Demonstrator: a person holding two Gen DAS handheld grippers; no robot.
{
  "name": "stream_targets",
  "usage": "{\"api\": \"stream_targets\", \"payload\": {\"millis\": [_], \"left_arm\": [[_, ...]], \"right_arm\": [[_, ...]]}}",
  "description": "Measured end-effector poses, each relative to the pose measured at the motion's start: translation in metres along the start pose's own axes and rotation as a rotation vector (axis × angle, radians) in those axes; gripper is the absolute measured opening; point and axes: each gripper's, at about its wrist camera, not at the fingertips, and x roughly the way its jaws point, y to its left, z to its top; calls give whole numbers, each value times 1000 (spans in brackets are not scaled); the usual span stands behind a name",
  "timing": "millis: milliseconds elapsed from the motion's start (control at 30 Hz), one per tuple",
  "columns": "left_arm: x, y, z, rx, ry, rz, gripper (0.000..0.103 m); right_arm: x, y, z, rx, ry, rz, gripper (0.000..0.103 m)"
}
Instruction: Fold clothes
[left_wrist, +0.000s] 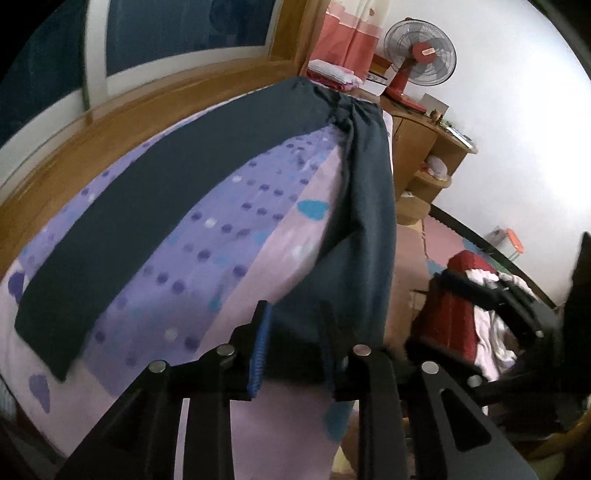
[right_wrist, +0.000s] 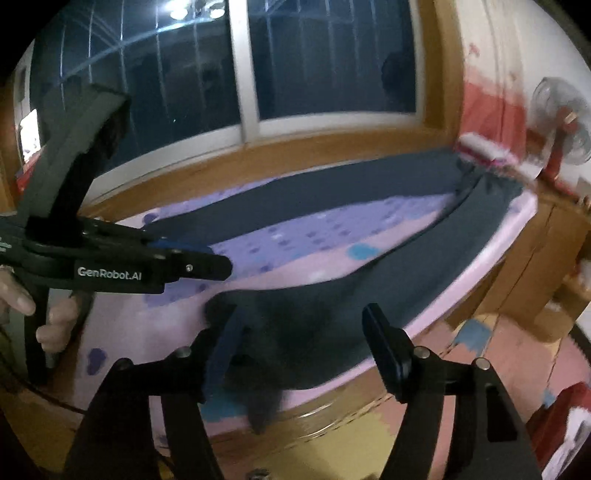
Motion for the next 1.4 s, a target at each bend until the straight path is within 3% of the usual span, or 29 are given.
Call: {"api": "stream_targets", "payload": {"millis": [233, 400, 600, 900, 1200, 1400], "left_arm": [[45, -81, 47, -5, -64, 7, 26], [85, -140, 74, -33, -60, 11, 26], [126, -188, 103, -2, -12, 114, 27], [183, -206, 152, 20, -27, 154, 27], [229, -196, 210, 2, -22, 156, 27], [251, -186, 229, -5, 3, 175, 27]], "right_arm": [[-8, -122, -12, 55, -41, -46, 68], [-10, -202, -11, 76, -25, -42, 68], [-5, -262, -7, 109, -25, -28, 68], [31, -319, 20, 54, -19, -64, 68], [88, -370, 60, 32, 49, -71, 68], [112, -395, 73, 61, 62, -79, 68]]}}
